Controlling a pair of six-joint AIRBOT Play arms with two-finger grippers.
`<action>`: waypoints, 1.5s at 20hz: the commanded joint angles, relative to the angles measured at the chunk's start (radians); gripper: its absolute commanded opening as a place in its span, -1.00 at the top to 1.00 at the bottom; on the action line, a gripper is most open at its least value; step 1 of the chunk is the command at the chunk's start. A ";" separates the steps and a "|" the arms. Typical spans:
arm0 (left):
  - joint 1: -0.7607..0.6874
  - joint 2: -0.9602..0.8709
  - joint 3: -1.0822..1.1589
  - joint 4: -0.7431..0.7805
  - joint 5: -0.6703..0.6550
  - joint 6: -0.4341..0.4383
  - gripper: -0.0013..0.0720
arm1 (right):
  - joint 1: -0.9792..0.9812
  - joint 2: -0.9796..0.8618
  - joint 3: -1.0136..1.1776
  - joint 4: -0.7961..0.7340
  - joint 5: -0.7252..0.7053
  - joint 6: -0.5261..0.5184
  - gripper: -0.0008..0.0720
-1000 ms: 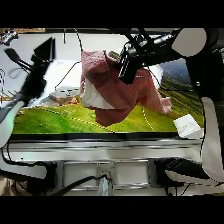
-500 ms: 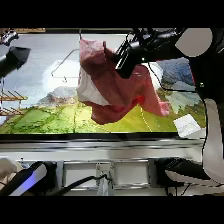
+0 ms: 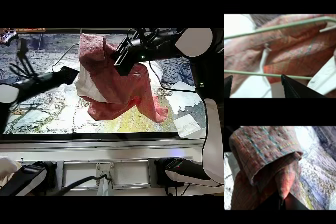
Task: Fold the clothes and pants, and hang the long-sleeved shirts on hangers.
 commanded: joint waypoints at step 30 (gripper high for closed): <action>0.079 -0.161 -0.004 0.065 -0.107 -0.015 0.94 | 0.001 0.002 0.000 0.074 -0.082 0.168 0.93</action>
